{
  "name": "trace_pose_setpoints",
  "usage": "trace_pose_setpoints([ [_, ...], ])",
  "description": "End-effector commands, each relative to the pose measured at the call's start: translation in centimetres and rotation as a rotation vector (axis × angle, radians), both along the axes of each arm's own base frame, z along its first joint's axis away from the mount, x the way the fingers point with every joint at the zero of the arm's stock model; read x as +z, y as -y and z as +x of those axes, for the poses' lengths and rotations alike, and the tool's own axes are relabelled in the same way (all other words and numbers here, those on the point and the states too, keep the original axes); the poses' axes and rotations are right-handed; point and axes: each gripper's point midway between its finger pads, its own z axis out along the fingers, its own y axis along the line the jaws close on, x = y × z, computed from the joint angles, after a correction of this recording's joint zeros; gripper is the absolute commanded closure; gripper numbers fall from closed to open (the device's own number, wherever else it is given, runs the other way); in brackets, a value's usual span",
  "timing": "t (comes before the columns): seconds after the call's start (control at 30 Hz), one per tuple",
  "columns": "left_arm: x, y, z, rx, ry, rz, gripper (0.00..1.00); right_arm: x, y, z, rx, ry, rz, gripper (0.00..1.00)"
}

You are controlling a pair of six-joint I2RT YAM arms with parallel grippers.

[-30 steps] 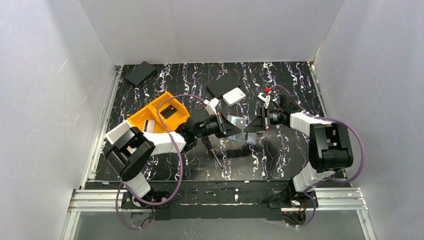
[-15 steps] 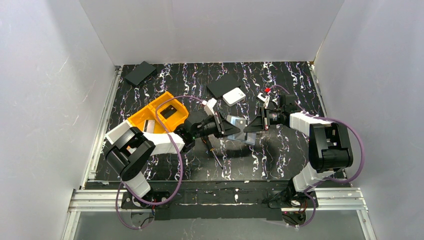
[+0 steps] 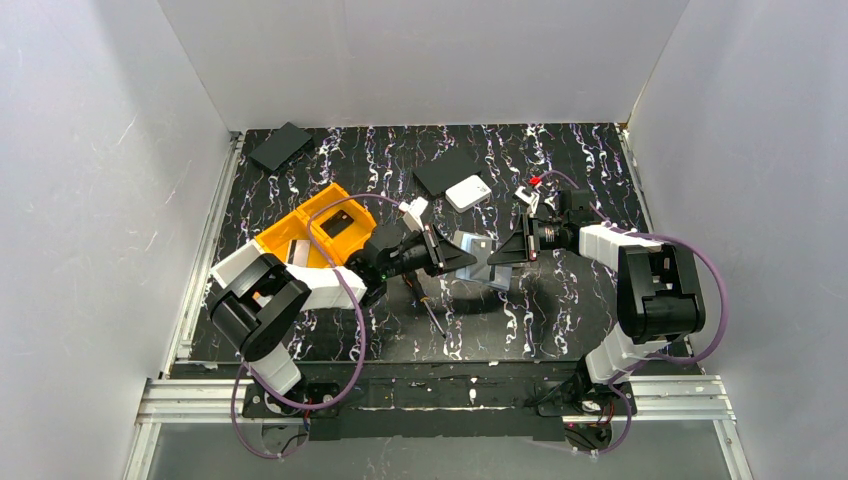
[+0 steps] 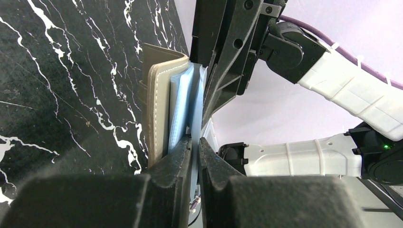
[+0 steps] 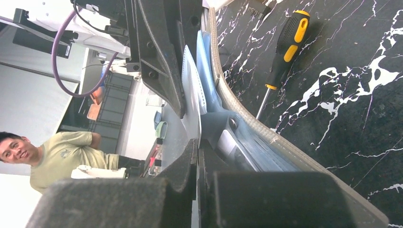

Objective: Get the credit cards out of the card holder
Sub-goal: Remove the credit card from the card holder.

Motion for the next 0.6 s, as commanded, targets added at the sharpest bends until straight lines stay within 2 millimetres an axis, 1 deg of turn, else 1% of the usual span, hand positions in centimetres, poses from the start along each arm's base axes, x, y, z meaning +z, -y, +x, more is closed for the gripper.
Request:
trace_pose_setpoints([
  [0.0, 3.7, -0.62, 0.01, -0.003, 0.085, -0.097, 0.94, -0.59, 0.25, 1.08, -0.029, 0.03, -0.022, 0.91],
  [0.1, 3.64, -0.61, -0.05, -0.008, 0.083, -0.1, 0.97, -0.58, 0.27, 1.07, -0.028, 0.029, -0.019, 0.88],
  [0.27, 3.52, -0.53, -0.02, -0.013, 0.08, -0.107, 0.97, -0.48, 0.26, 1.04, -0.024, 0.028, -0.013, 0.88],
  [0.43, 3.17, -0.73, 0.04, -0.008, 0.072, -0.106, 0.98, -0.43, 0.27, 1.01, -0.02, 0.025, -0.008, 0.91],
  [0.57, 2.83, -1.26, 0.28, 0.009, 0.067, -0.105, 0.99, -0.38, 0.26, 0.98, -0.018, 0.024, -0.006, 0.97],
])
